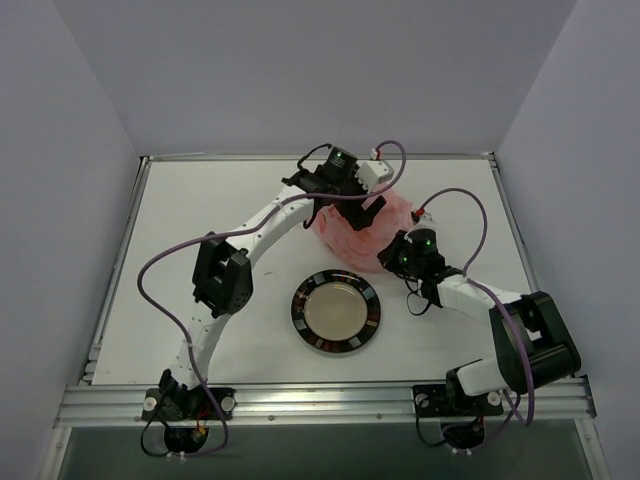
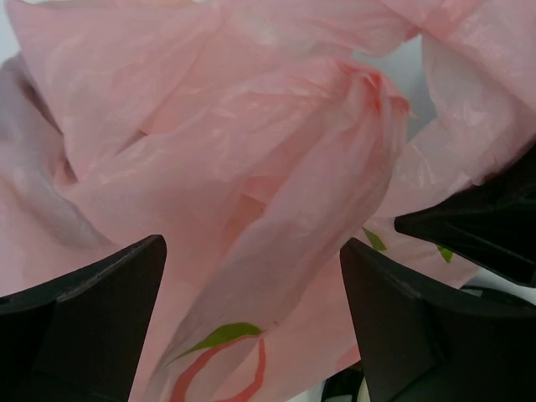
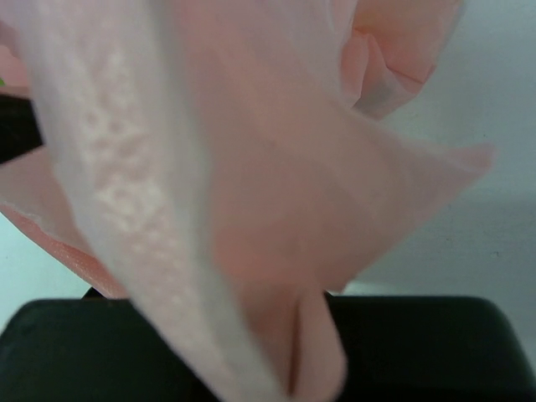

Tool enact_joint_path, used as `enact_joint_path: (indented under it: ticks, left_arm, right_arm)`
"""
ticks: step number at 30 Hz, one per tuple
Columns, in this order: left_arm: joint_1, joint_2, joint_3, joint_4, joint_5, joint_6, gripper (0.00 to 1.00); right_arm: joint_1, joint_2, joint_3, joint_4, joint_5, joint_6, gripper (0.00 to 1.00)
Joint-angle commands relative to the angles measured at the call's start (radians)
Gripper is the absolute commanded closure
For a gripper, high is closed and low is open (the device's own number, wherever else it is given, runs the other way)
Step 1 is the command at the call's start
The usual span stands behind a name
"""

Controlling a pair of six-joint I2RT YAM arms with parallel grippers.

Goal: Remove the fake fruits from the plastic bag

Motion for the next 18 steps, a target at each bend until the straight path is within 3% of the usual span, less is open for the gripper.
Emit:
enact_joint_path:
  ticks: [1, 4, 8, 9, 11, 12, 18]
  left_arm:
    - [-0.007, 0.008, 0.122, -0.155, 0.067, 0.062, 0.17]
    - [-0.005, 0.027, 0.143, -0.132, 0.015, 0.066, 0.20]
    - [-0.004, 0.027, 0.142, -0.071, -0.178, 0.040, 0.61]
    - [0.007, 0.012, 0.127, -0.050, -0.209, 0.030, 0.79]
    - [0.024, -0.017, 0.040, 0.038, -0.311, -0.025, 0.94]
    - [0.048, -0.065, -0.008, 0.084, -0.347, -0.052, 0.97]
    - [0.186, -0.258, -0.425, 0.397, -0.524, -0.335, 0.98]
  right_arm:
    - [-0.007, -0.023, -0.006, 0.023, -0.014, -0.007, 1.00]
    - [-0.008, -0.023, -0.006, 0.019, -0.012, -0.008, 1.00]
    - [-0.010, -0.020, -0.008, 0.016, -0.004, -0.010, 1.00]
    - [-0.010, -0.018, -0.008, 0.016, -0.001, -0.010, 1.00]
    - [-0.010, -0.020, -0.012, 0.016, 0.012, -0.008, 1.00]
    - [-0.011, -0.020, -0.014, 0.014, 0.020, -0.008, 1.00]
    - [-0.015, -0.018, -0.008, -0.007, 0.075, 0.001, 1.00]
